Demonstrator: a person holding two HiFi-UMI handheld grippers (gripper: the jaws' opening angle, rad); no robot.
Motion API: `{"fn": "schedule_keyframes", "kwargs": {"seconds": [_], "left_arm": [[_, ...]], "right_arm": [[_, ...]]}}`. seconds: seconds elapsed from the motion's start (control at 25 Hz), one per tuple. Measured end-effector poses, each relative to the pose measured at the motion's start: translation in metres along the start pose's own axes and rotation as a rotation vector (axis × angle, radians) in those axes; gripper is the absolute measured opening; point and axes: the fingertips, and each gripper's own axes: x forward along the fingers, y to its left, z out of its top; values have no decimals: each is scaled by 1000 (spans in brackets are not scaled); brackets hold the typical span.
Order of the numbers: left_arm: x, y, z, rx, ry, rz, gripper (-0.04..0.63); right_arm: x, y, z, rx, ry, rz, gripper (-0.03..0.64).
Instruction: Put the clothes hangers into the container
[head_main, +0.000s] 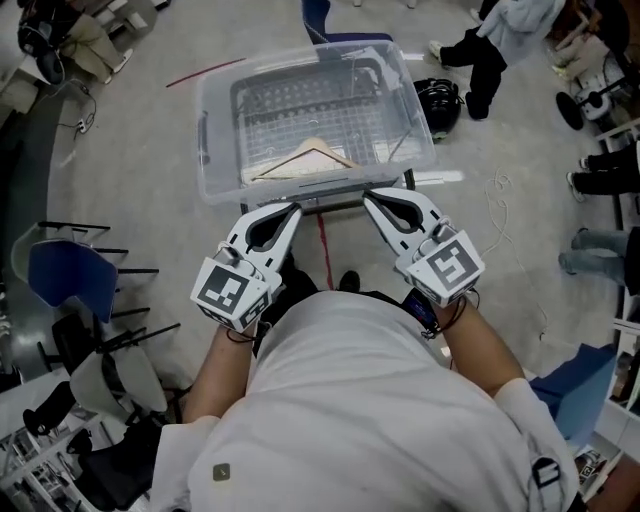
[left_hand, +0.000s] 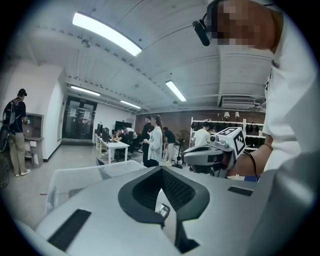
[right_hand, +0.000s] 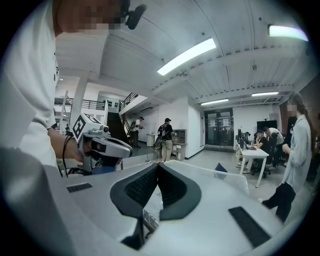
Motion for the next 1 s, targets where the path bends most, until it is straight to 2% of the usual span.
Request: {"fn": "schedule_keyframes", "kwargs": {"seconds": [0.28, 0.6, 1.0], "left_arm": [[-20, -22, -5, -18, 8, 34, 15], [-46, -25, -3, -12, -6, 20, 15], [-118, -13, -13, -19, -10, -11, 15]], "right_arm": [[-14, 21, -7, -3, 0, 34, 20], [-13, 51, 0, -14, -5, 26, 20], [14, 124, 9, -5, 15, 2, 20]]}}
